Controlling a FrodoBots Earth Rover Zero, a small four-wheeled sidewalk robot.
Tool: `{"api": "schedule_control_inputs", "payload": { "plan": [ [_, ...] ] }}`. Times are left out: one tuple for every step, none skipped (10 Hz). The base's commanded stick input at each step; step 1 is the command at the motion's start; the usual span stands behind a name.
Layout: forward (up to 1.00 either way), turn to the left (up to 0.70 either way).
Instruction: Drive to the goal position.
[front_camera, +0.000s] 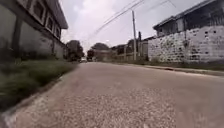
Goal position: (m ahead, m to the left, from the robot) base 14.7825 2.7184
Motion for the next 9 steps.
{"api": "schedule_control_inputs", "payload": {
  "plan": [
    [1.0, 0.03],
    [1.0, 0.03],
    [1.0, 0.03],
    [1.0, 0.03],
    [1.0, 0.03],
    [1.0, 0.03],
    [1.0, 0.03],
    [1.0, 0.03],
    [1.0, 0.03]
  ]
}}
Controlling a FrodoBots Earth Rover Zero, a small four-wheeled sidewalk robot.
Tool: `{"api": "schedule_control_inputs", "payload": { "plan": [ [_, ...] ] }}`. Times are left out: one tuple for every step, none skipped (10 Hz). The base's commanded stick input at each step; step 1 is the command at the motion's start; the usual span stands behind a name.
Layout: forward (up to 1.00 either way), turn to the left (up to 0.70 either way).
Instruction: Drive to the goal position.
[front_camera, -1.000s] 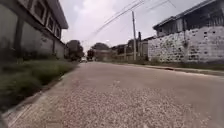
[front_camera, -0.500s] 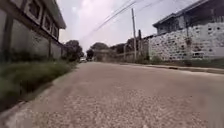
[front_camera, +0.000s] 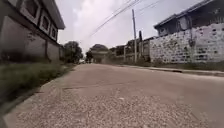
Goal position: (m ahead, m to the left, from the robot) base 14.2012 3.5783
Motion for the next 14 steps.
{"api": "schedule_control_inputs", "payload": {
  "plan": [
    [1.0, 0.03],
    [1.0, 0.03],
    [1.0, 0.03],
    [1.0, 0.03],
    [1.0, 0.03],
    [1.0, 0.03],
    [1.0, 0.03],
    [1.0, 0.03],
    [1.0, 0.03],
    [1.0, 0.03],
    [1.0, 0.03],
    [1.0, 0.03],
    [1.0, 0.03],
    [1.0, 0.03]
  ]
}}
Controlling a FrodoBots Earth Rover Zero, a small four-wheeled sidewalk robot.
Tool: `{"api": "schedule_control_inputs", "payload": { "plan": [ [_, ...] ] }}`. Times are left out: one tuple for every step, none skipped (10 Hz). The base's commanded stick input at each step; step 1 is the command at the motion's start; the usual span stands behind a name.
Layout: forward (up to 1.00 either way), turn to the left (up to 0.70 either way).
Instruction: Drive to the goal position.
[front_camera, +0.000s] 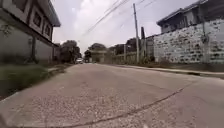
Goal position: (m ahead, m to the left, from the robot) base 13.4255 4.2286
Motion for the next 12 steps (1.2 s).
{"api": "schedule_control_inputs", "payload": {
  "plan": [
    [1.0, 0.03],
    [1.0, 0.03],
    [1.0, 0.03],
    [1.0, 0.03],
    [1.0, 0.03],
    [1.0, 0.03],
    [1.0, 0.03],
    [1.0, 0.03],
    [1.0, 0.03],
    [1.0, 0.03],
    [1.0, 0.03],
    [1.0, 0.03]
  ]
}}
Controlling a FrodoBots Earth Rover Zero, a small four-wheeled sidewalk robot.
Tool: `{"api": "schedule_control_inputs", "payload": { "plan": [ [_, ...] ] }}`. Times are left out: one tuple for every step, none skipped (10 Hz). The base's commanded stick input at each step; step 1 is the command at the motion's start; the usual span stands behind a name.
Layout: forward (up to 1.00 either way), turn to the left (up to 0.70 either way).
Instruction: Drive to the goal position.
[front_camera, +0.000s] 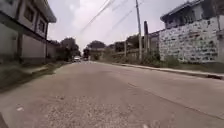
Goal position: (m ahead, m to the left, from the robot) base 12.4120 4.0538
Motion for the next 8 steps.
{"api": "schedule_control_inputs", "payload": {
  "plan": [
    [1.0, 0.03],
    [1.0, 0.03],
    [1.0, 0.03],
    [1.0, 0.03],
    [1.0, 0.03],
    [1.0, 0.03],
    [1.0, 0.03],
    [1.0, 0.03]
  ]
}}
